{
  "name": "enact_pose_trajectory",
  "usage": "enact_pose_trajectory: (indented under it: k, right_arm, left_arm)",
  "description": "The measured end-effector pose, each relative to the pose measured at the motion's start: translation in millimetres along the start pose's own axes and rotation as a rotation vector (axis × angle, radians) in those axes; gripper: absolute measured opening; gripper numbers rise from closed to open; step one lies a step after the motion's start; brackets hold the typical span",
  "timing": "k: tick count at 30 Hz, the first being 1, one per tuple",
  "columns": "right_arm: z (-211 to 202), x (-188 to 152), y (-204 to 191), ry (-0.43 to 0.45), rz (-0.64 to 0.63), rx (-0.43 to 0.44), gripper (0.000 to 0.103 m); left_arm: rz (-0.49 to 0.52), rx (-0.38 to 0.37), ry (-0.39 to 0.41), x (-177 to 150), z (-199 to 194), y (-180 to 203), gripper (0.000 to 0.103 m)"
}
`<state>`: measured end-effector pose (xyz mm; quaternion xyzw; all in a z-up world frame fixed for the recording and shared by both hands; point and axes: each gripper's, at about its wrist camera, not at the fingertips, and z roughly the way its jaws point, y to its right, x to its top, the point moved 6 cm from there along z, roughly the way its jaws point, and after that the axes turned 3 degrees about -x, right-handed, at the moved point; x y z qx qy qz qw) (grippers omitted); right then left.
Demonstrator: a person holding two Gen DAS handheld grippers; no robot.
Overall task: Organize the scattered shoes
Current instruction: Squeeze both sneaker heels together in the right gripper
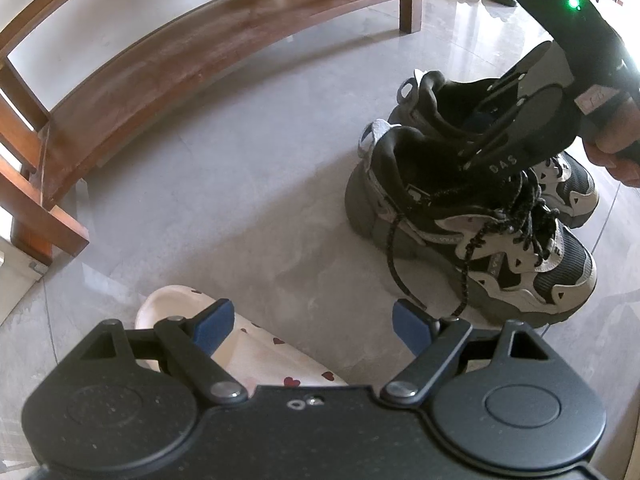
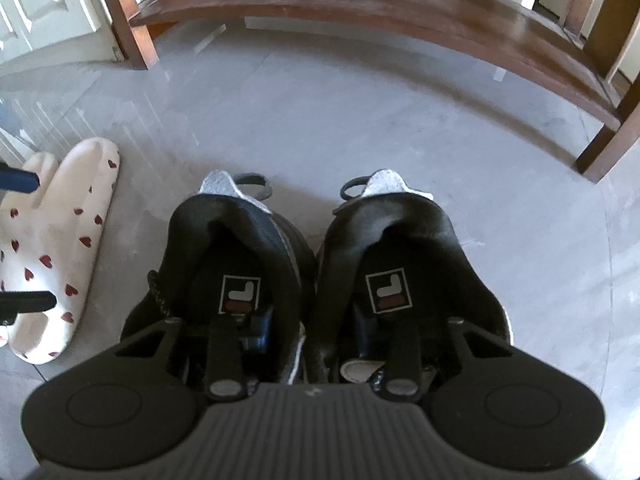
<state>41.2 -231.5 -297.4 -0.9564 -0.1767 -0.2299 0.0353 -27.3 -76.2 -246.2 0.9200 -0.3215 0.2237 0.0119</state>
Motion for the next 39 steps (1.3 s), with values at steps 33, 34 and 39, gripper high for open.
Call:
enact_pose_trajectory:
  k: [33,34,39]
  right_arm:
    - [25.3,3.5,0.4,0.036,0.016,-0.014,0.099]
    - [23.6,2.6,0.1,0.05,0.024,-0.021,0.095]
    - [11.3,-1.5,-1.9,0.148,0.048,-0.043,0.058]
  left_arm:
    - [-0.033,0.027,-0.035,-4.9,17.2,-5.7,0.088]
    - [-0.031,0.026,-0.033,-5.4,17.1,-5.8,0.088]
    - [-0.026,0.031,-0.051,-9.8,20.4,-7.1,0.089]
